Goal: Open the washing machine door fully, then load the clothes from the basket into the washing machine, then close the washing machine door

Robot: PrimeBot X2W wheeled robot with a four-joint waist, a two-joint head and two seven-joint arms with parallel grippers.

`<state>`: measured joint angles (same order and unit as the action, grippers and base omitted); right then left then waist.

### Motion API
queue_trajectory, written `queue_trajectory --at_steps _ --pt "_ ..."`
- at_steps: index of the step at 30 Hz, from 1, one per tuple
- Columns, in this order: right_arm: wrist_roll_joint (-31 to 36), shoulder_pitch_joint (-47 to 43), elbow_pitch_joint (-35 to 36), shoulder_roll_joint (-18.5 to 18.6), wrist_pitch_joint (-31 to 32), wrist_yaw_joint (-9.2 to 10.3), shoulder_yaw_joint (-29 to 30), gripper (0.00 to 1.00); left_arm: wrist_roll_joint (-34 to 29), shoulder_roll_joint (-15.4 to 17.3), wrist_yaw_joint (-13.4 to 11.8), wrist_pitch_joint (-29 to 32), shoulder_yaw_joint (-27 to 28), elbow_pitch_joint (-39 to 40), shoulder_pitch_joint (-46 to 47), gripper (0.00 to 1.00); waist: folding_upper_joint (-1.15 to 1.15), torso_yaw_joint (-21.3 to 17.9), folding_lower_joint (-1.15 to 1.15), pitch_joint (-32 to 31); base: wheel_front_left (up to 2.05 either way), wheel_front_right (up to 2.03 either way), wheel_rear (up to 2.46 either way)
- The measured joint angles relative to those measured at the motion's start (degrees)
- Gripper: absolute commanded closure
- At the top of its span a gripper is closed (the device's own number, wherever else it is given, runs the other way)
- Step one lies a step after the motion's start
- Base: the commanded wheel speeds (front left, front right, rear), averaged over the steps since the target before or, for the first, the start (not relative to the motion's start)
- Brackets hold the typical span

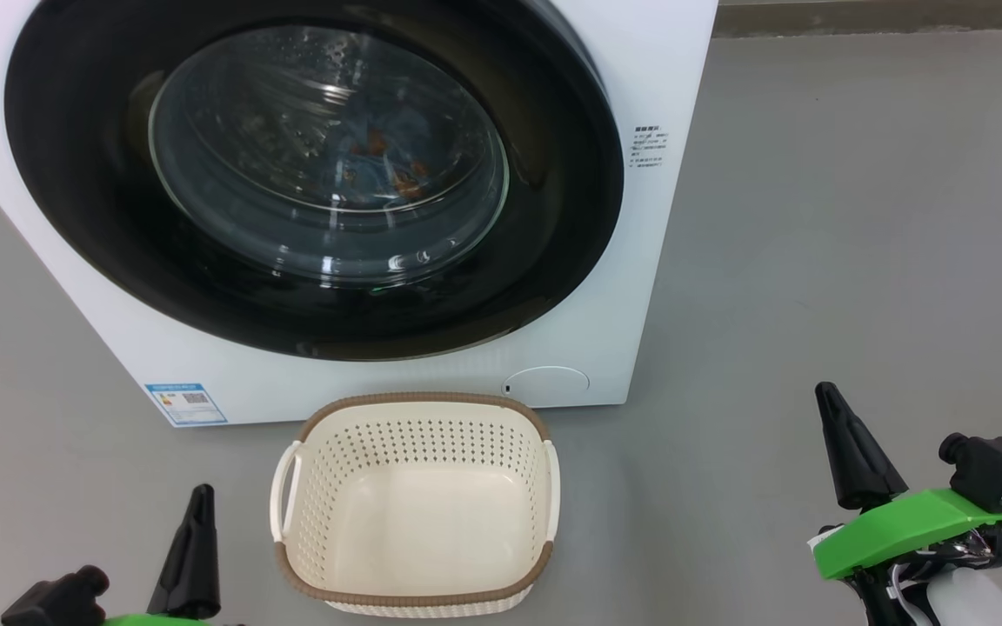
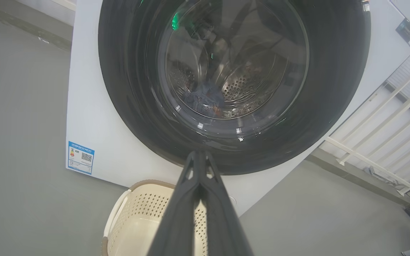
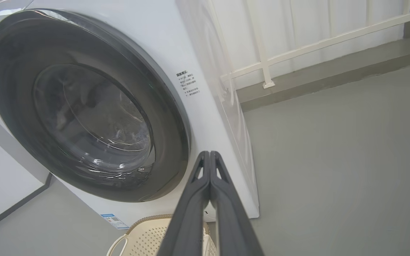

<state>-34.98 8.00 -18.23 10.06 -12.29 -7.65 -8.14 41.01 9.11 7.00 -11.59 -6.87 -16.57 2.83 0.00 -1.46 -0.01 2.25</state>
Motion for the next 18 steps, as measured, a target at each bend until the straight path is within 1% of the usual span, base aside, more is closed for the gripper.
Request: queue_trajectory --at_steps 18 --pt "-9.05 -0.05 0.36 -1.03 2.74 0.0 2.53 1.0 7.95 -1.15 0.0 2.92 1.86 0.01 0.02 1.0 0.0 0.24 0.01 -0.33 0.0 0.0 0.0"
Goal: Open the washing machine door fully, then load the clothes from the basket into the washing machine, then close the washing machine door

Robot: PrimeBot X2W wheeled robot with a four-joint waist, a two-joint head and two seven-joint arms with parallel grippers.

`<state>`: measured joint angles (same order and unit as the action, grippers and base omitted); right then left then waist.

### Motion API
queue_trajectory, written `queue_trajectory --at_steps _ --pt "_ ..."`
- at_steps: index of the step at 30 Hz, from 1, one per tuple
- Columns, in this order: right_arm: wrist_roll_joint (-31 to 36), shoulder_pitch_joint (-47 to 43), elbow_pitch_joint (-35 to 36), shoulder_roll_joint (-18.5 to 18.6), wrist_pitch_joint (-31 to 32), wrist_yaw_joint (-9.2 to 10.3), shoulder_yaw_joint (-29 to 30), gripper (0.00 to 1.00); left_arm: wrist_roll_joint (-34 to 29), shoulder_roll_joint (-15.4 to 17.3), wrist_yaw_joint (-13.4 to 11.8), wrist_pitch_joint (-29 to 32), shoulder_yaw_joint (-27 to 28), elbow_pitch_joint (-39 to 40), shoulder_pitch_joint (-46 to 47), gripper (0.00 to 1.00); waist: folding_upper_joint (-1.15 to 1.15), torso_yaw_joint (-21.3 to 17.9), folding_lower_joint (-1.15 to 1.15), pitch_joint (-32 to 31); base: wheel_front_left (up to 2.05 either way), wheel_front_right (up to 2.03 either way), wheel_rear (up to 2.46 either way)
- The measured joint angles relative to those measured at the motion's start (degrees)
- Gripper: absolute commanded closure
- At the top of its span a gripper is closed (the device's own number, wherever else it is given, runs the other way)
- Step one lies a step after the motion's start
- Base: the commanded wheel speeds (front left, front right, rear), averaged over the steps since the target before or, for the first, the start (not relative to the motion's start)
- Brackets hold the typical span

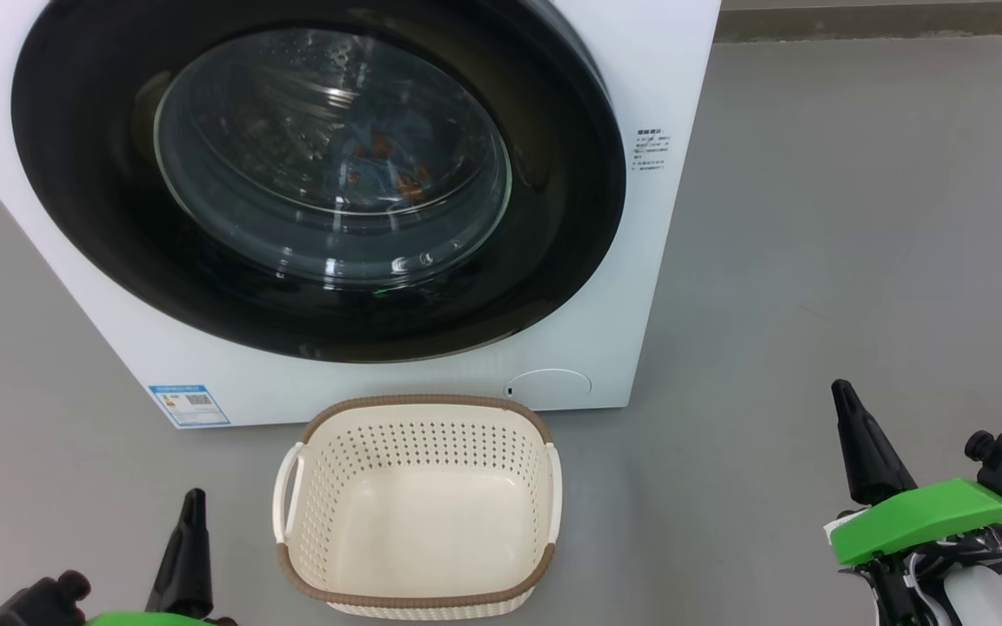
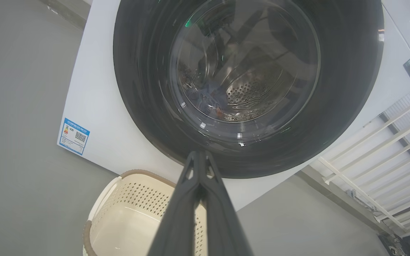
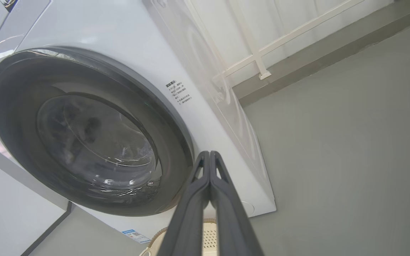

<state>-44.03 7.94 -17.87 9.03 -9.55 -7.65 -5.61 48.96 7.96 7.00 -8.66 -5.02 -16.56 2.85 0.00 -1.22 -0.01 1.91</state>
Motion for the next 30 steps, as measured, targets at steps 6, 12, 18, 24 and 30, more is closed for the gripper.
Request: queue_trajectory --at_steps 6,12,18,24,30 --pt "-3.3 -0.16 0.12 -0.43 1.18 0.0 0.58 1.0 2.99 -0.27 0.0 0.82 0.65 0.01 0.02 1.0 0.0 0.08 0.0 -0.11 0.0 0.0 0.0" --pt "-6.51 -0.19 0.25 -0.76 1.93 0.0 1.52 1.0 5.9 -0.67 0.0 1.77 1.34 0.01 0.15 1.0 0.0 0.16 0.0 -0.23 0.0 0.0 0.0" --pt "-10.14 -0.23 0.36 -1.38 3.02 0.0 2.38 1.0 9.12 -1.18 0.0 2.89 1.99 0.02 0.17 1.0 0.0 0.25 0.0 -0.36 0.0 0.0 0.0" --pt "-13.23 -0.3 0.52 -1.62 4.23 0.0 3.23 1.0 11.61 -1.53 0.0 4.09 2.66 0.03 0.19 1.0 0.0 0.33 0.0 -0.47 0.0 0.0 0.0" --pt "-16.22 -0.36 0.63 -1.88 5.19 0.01 4.11 1.0 14.15 -1.81 0.0 4.87 3.27 0.04 0.2 1.0 0.0 0.41 0.0 -0.58 0.0 0.0 0.0"
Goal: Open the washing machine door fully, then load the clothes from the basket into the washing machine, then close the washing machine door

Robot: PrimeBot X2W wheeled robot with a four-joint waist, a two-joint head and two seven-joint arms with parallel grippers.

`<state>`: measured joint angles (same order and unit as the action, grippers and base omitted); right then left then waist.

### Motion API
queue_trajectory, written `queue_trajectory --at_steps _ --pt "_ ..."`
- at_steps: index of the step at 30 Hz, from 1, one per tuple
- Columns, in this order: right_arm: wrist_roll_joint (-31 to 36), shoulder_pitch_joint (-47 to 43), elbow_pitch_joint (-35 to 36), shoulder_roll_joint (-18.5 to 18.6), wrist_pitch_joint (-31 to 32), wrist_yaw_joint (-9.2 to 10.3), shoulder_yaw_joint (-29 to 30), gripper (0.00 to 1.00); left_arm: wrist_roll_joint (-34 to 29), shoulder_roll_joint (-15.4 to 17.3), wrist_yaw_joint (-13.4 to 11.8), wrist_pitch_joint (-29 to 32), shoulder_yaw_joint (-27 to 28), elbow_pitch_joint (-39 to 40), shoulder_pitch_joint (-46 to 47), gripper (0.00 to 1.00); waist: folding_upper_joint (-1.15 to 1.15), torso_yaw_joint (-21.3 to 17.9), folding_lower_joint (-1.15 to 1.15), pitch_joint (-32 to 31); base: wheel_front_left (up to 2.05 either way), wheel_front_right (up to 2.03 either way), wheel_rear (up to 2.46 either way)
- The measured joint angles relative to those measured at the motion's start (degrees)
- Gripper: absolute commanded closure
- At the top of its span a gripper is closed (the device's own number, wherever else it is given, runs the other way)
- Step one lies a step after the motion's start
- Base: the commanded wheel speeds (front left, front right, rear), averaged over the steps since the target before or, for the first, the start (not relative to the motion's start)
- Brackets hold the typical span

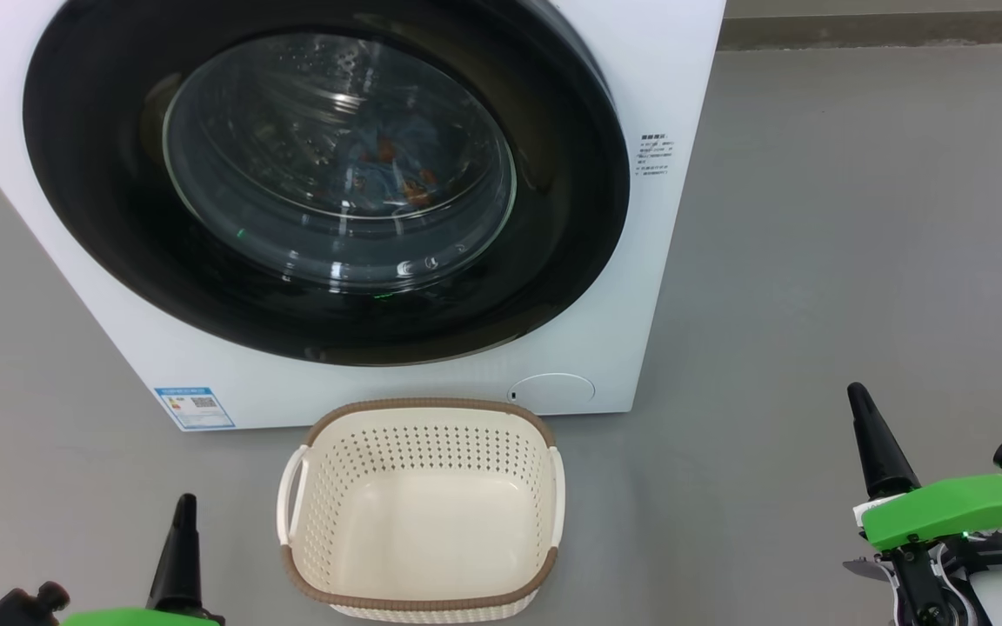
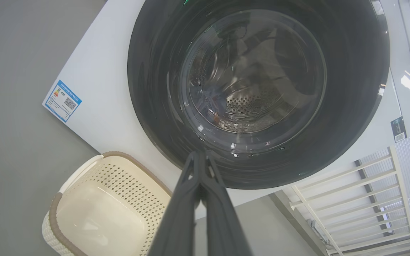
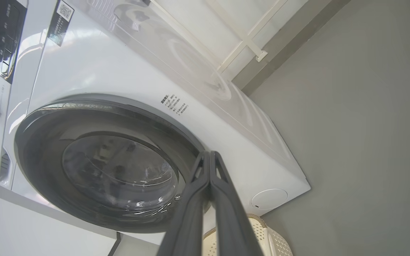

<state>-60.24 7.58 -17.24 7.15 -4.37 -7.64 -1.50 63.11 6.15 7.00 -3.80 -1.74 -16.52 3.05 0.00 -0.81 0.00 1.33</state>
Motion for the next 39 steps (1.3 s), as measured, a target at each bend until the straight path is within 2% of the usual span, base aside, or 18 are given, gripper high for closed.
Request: queue_trajectory --at_steps 39 --pt "-19.39 -1.16 0.88 -2.66 6.37 0.15 5.34 1.0 17.56 -2.34 0.01 6.19 3.88 0.34 0.23 1.0 0.0 0.5 0.0 -0.71 0.0 0.0 0.0"
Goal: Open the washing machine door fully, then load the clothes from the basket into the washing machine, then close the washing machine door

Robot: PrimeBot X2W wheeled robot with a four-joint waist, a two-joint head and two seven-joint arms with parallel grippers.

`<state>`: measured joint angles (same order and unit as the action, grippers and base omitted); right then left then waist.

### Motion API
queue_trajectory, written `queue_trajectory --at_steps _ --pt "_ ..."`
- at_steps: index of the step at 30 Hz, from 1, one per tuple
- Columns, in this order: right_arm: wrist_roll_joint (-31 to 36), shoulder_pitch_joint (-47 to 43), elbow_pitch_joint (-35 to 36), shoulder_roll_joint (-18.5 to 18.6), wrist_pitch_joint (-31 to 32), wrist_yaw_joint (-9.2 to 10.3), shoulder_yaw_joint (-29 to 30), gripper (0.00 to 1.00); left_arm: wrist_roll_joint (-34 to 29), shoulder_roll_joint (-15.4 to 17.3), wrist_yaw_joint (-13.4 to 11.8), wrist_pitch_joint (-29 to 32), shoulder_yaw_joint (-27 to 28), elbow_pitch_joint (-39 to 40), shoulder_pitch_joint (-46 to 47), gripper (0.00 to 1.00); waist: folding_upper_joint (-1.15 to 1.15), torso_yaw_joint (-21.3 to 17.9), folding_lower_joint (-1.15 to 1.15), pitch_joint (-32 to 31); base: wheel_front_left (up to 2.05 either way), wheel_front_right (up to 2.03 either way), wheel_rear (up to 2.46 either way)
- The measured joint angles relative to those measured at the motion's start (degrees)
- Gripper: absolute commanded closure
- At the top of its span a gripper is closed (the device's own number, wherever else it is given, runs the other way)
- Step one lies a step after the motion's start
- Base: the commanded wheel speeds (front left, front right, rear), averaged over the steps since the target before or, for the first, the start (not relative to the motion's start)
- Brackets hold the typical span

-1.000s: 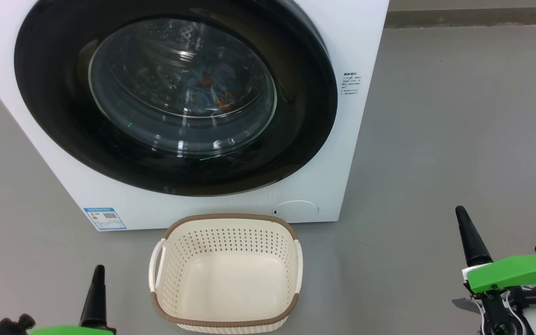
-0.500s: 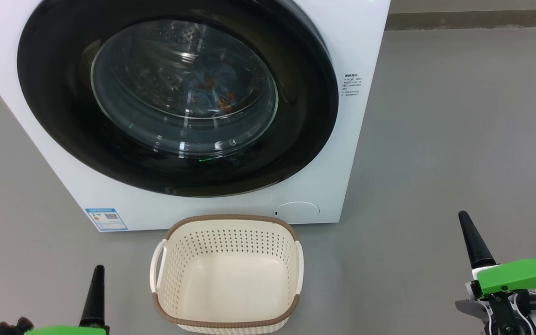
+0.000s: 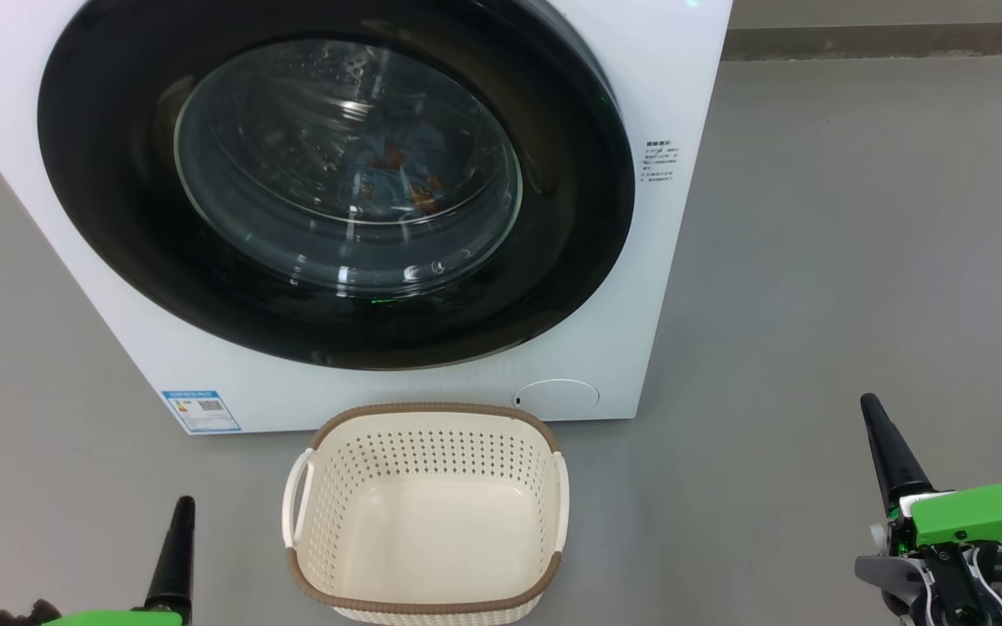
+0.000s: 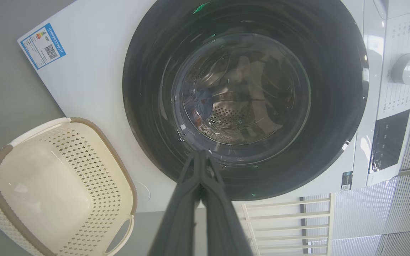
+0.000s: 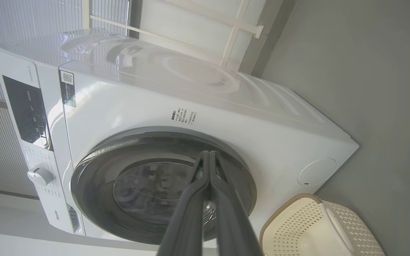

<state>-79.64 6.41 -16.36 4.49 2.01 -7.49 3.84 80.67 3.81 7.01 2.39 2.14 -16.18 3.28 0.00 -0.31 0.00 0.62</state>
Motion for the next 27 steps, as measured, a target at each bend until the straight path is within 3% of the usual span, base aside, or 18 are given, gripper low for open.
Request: queue_trajectory --at_steps 27 --pt "-12.67 -1.09 0.66 -1.69 3.98 0.01 3.45 1.0 11.03 -1.35 0.07 3.75 2.53 0.32 0.48 1.0 0.0 0.31 0.0 -0.44 0.0 0.0 0.0"
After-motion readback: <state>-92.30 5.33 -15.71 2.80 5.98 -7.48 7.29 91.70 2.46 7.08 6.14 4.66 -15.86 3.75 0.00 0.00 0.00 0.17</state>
